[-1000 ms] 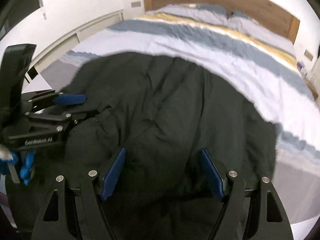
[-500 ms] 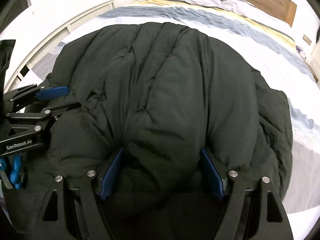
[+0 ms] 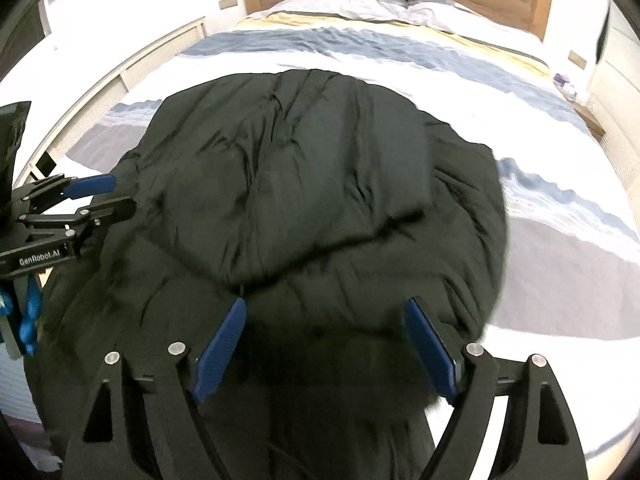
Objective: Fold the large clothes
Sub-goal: 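Release the coat and withdraw both tools from the folded bundle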
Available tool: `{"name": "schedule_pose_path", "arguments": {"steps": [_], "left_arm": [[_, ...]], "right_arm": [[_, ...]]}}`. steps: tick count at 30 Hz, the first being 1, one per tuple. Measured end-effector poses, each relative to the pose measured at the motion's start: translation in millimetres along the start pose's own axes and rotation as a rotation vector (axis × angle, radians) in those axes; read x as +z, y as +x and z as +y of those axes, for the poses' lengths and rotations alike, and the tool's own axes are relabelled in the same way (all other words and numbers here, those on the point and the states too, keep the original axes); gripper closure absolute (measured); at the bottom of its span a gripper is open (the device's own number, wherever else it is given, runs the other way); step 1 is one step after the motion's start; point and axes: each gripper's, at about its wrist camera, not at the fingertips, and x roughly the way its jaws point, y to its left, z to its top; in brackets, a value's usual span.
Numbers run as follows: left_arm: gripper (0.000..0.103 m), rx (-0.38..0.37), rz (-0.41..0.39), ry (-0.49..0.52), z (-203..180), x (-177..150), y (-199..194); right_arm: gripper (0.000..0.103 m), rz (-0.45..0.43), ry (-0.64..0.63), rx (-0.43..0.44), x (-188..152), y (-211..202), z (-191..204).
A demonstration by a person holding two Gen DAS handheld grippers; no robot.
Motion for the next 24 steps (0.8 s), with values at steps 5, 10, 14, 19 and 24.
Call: {"name": "schedule_pose_path", "arguments": {"steps": [5,10,14,19,24], "left_arm": [[0.035,0.014,0.022,0.014,3,-16,-25],[0.034,0.034,0.050,0.010,11,-29,-42],[0.034,0.052,0.062,0.013,17,-38,-52],[0.033,0.072,0.092,0.005,29,-50,-60],[0.029,0.099,0.123,-0.029,42,-67,-68]], "right_arm": [[0.014,0.026,0.029,-0.024,-21,-28,-12],[0.009,0.067,0.065,-0.051,-51,-52,-25],[0.007,0.094,0.106,-0.069,-70,-66,-39],[0.004,0.115,0.147,-0.097,-90,-83,-52],[0.003,0.134,0.191,-0.117,-111,-92,-61]]}}
